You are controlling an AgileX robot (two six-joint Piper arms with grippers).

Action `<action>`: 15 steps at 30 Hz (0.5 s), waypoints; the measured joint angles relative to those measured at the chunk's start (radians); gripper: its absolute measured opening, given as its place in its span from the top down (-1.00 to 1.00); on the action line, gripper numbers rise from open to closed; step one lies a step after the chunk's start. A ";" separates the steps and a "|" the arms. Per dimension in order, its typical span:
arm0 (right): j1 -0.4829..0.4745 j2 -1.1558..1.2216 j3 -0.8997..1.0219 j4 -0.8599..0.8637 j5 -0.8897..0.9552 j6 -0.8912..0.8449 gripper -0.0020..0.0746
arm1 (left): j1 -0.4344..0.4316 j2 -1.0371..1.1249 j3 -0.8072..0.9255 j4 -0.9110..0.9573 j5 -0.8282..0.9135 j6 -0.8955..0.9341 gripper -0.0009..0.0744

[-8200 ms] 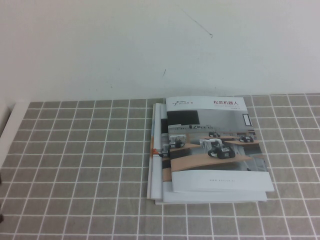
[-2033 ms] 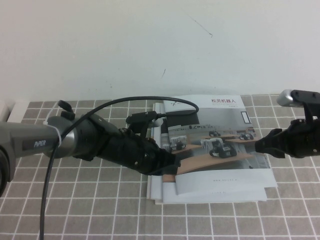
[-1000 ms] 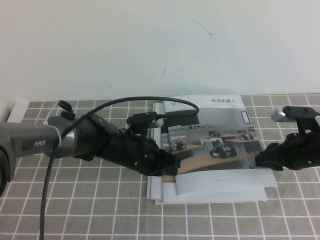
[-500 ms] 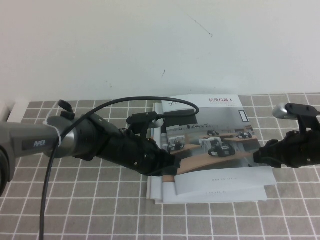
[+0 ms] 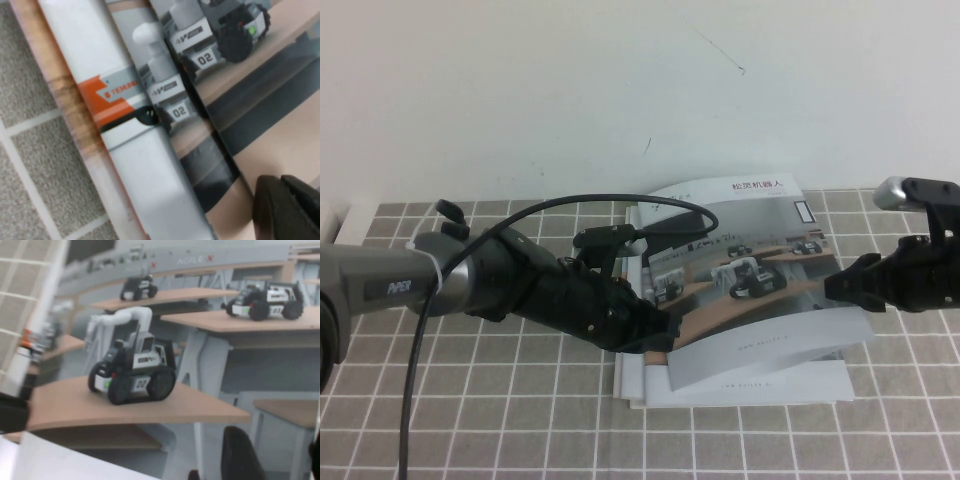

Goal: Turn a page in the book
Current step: Open the closed book

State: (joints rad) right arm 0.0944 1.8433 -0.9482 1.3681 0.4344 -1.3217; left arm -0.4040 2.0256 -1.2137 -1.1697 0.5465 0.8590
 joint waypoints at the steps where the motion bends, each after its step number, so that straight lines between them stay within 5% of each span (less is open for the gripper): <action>1: 0.000 -0.006 0.000 0.000 0.008 -0.002 0.15 | 0.000 0.000 0.000 0.000 0.000 0.000 0.99; 15: 0.000 -0.061 0.000 0.098 0.145 -0.052 0.15 | 0.000 0.000 0.000 0.002 0.002 0.000 0.99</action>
State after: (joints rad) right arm 0.0944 1.7818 -0.9482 1.4657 0.5797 -1.3735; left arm -0.4040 2.0256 -1.2137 -1.1681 0.5488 0.8590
